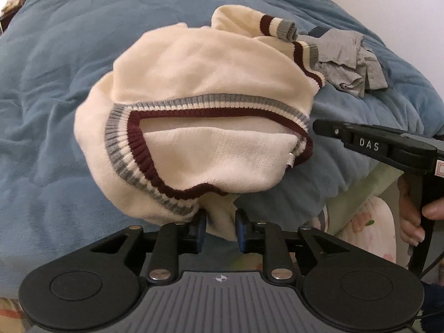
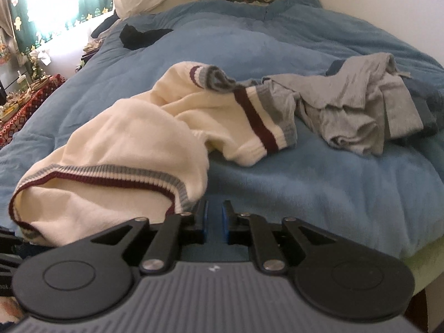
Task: Fold clothes
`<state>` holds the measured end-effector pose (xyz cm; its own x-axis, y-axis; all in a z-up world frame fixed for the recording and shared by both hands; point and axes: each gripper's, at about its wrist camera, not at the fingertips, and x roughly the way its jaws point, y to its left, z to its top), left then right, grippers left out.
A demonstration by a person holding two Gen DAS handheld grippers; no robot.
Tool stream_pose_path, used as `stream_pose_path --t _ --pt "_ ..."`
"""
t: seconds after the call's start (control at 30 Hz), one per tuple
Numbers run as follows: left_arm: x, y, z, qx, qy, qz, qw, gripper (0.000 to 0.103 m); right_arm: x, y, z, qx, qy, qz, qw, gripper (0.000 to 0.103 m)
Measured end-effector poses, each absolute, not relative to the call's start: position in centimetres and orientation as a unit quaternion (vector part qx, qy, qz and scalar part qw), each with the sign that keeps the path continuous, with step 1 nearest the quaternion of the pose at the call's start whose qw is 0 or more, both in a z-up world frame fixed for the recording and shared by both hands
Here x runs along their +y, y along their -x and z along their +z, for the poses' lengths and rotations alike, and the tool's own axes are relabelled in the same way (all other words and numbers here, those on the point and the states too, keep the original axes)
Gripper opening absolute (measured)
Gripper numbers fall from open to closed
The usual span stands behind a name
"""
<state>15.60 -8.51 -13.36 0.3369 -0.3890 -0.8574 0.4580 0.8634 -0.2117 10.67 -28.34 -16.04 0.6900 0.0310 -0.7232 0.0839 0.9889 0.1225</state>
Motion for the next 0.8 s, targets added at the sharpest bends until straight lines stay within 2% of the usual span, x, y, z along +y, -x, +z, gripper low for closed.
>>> stream_pose_path --t 0.6,0.67,0.73,0.8 --pt "-0.5 -13.3 -12.4 0.477 0.001 -0.216 0.852 0.024 -20.0 -6.3 -16.4 0.421 -0.053 0.059 0.904 0.013" --pt "0.5 -13.2 -12.5 0.475 0.015 -0.208 0.855 0.024 -18.7 -6.2 -16.1 0.421 -0.044 0.07 0.903 0.014" --pt "1.6 -13.1 -12.7 0.474 0.03 -0.202 0.856 0.024 -17.4 -6.2 -15.9 0.421 -0.036 0.082 0.903 0.021" --pt "2.5 -13.0 -12.8 0.473 0.042 -0.198 0.857 0.025 -16.0 -6.2 -15.7 0.421 -0.029 0.095 0.902 0.022"
